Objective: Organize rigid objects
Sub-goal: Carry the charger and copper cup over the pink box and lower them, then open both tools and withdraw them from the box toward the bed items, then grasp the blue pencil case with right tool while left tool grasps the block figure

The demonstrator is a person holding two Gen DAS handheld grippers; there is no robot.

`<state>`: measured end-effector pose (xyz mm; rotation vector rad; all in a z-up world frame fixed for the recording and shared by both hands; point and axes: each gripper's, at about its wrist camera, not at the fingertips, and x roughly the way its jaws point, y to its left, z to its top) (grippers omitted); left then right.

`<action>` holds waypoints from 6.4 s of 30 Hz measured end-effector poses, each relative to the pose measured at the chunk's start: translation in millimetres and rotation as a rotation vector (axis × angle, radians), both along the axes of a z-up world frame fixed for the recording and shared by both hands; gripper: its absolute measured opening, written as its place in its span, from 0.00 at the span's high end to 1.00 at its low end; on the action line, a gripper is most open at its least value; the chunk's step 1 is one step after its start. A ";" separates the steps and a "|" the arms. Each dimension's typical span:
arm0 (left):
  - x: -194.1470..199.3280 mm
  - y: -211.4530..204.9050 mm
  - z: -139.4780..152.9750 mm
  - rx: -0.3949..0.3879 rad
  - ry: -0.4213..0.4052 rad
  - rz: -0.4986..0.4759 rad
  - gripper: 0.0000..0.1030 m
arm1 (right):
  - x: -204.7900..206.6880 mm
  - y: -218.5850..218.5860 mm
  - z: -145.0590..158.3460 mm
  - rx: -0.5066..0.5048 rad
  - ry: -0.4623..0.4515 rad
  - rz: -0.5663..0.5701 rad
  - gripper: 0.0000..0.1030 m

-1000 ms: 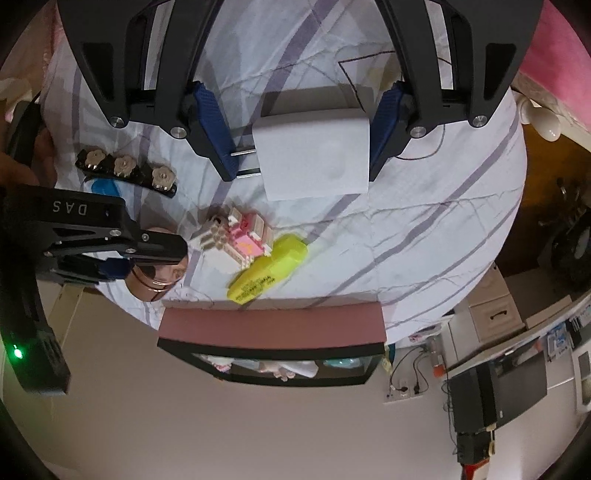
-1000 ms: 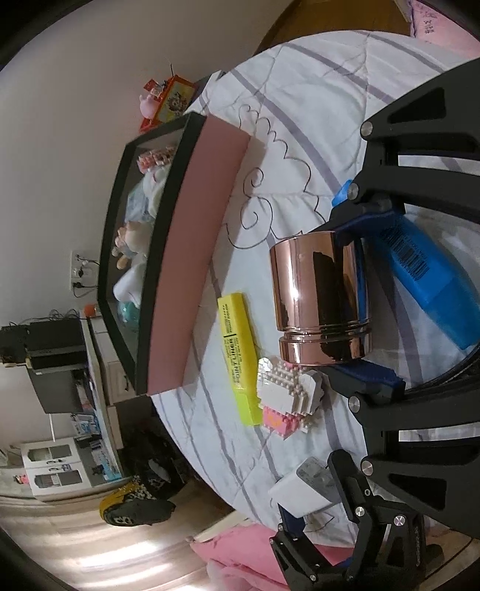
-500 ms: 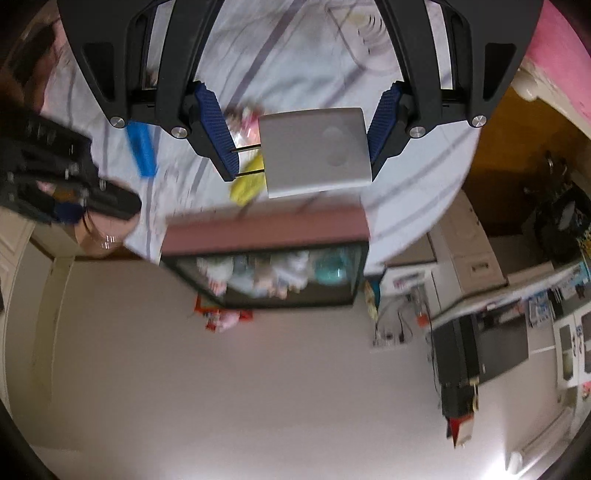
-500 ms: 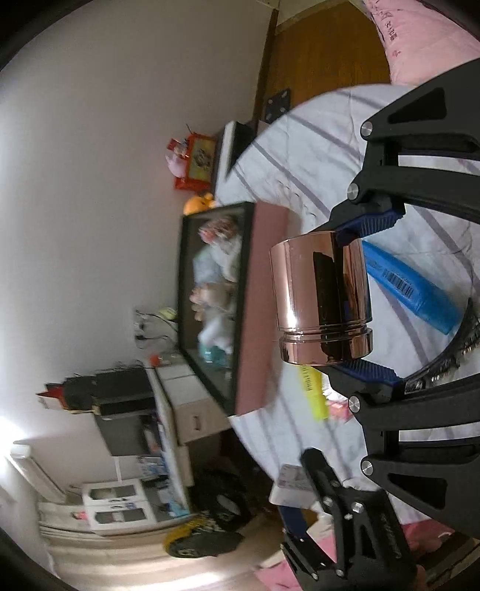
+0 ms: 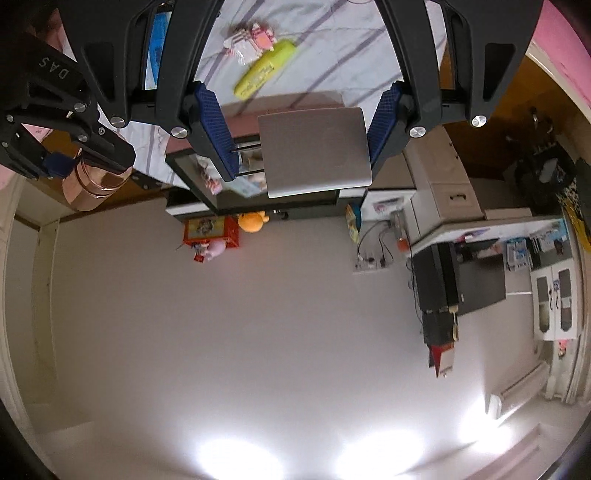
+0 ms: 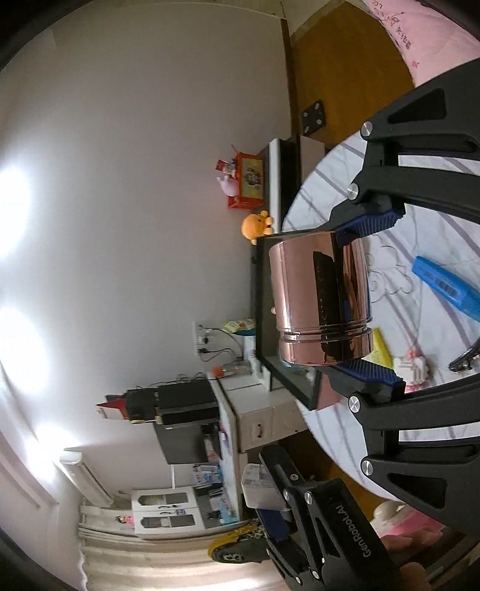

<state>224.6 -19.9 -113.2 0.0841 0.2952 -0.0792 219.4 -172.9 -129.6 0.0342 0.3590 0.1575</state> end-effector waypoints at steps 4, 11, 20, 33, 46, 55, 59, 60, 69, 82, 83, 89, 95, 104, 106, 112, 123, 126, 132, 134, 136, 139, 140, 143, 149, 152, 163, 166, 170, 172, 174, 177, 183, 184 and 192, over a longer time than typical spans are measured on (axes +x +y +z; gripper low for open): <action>-0.9 -0.8 6.7 0.014 -0.029 0.004 0.33 | 2.3 2.5 7.8 -0.002 -0.021 0.001 0.43; 11.8 3.2 6.0 0.022 -0.026 0.018 0.33 | 14.1 5.7 14.8 -0.015 -0.035 0.006 0.43; 71.6 8.5 -7.8 0.033 0.065 -0.005 0.33 | 61.8 5.2 3.8 -0.052 0.030 0.014 0.43; 213.7 -8.5 -78.3 0.066 0.356 -0.062 0.33 | 180.9 12.1 -62.2 -0.124 0.288 0.069 0.43; 229.4 9.3 -95.6 0.066 0.399 0.010 0.22 | 201.5 43.7 -75.4 -0.185 0.329 0.152 0.39; 161.6 24.9 -45.0 -0.017 0.261 0.000 0.00 | 148.2 27.1 -26.7 -0.135 0.213 0.099 0.21; 102.2 23.8 -13.7 -0.002 0.142 0.010 0.00 | 102.1 20.3 0.9 -0.109 0.125 0.072 0.20; 90.9 24.4 -9.5 0.002 0.123 0.013 0.00 | 85.2 16.9 9.1 -0.098 0.097 0.064 0.20; -15.0 17.9 18.1 0.006 -0.002 0.019 0.00 | -20.6 5.0 40.4 -0.064 -0.071 -0.006 0.00; -106.3 10.8 26.4 0.014 -0.097 0.022 0.00 | -112.7 0.5 42.1 -0.057 -0.168 -0.093 0.00; -109.6 11.5 26.9 0.011 -0.103 0.021 0.00 | -115.5 -0.2 41.7 -0.054 -0.167 -0.094 0.00; -123.8 10.5 28.6 0.013 -0.114 0.015 0.00 | -128.3 -0.1 40.8 -0.048 -0.176 -0.103 0.00; -126.4 9.5 25.9 0.019 -0.103 0.011 0.00 | -131.9 -0.1 38.3 -0.047 -0.176 -0.102 0.00; -105.3 21.7 0.8 0.029 -0.009 0.037 0.00 | -122.1 -0.5 19.7 -0.053 -0.112 -0.111 0.00; -97.6 26.0 -9.4 0.024 0.030 0.042 0.00 | -115.5 -2.3 10.9 -0.053 -0.080 -0.116 0.00; -71.3 38.0 -44.3 0.021 0.143 0.062 0.00 | -83.2 -7.9 -28.1 -0.053 0.074 -0.143 0.00; -26.5 46.0 -98.9 0.043 0.313 0.067 0.00 | -14.8 -9.5 -98.5 -0.046 0.334 -0.147 0.00; -17.0 48.7 -106.9 0.030 0.345 0.056 0.00 | 6.0 -8.8 -108.0 -0.032 0.377 -0.129 0.00; 2.3 49.5 -121.0 0.037 0.404 0.055 0.00 | 32.9 -10.4 -123.1 -0.025 0.460 -0.112 0.10; 7.0 47.7 -124.6 0.031 0.420 0.040 0.00 | 36.8 -8.9 -127.9 -0.041 0.483 -0.091 0.29; 11.4 42.2 -127.6 0.022 0.434 0.018 0.00 | 36.7 -7.9 -131.3 -0.070 0.490 -0.079 0.45; 18.5 28.0 -130.5 -0.015 0.457 -0.033 0.00 | 33.9 -16.2 -126.7 -0.091 0.483 -0.066 0.73; 21.0 22.2 -131.6 -0.032 0.465 -0.050 0.00 | 34.5 -21.5 -126.1 -0.094 0.484 -0.071 0.74; 28.2 5.7 -135.8 -0.065 0.489 -0.084 0.00 | 34.9 -34.6 -125.0 -0.072 0.479 -0.082 0.74; 52.6 -15.9 -146.8 -0.100 0.553 -0.037 0.00 | 38.2 -40.3 -128.0 -0.063 0.461 -0.075 0.74; 64.9 -17.3 -154.1 -0.109 0.598 0.005 0.00 | 39.6 -41.4 -128.1 -0.058 0.458 -0.070 0.74; 56.1 0.7 -152.6 -0.108 0.585 -0.006 0.40 | 41.0 -45.0 -128.3 -0.039 0.455 -0.060 0.74; 46.2 9.5 -151.9 -0.075 0.580 -0.003 0.40 | 39.6 -44.0 -127.5 -0.048 0.454 -0.062 0.74; 33.6 28.6 -151.4 -0.074 0.570 -0.001 0.37 | 30.8 -37.5 -126.8 -0.057 0.449 -0.066 0.74; 36.1 31.9 -152.4 -0.076 0.579 -0.011 0.30 | 29.6 -34.8 -127.6 -0.064 0.450 -0.071 0.74; 38.4 31.7 -152.1 -0.083 0.575 -0.017 0.21 | 31.1 -32.0 -127.7 -0.080 0.451 -0.081 0.74; 46.3 26.2 -153.3 -0.085 0.577 -0.035 0.17 | 32.6 -32.0 -128.0 -0.082 0.453 -0.085 0.74; 61.8 23.5 -158.9 -0.045 0.569 -0.002 0.42 | 36.6 -30.9 -128.4 -0.093 0.456 -0.094 0.72; 61.8 25.1 -158.2 -0.056 0.564 -0.005 0.41 | 37.6 -30.6 -128.7 -0.095 0.457 -0.096 0.71; 53.8 29.8 -150.3 -0.079 0.511 -0.038 0.41 | 36.8 -29.5 -128.3 -0.109 0.447 -0.097 0.73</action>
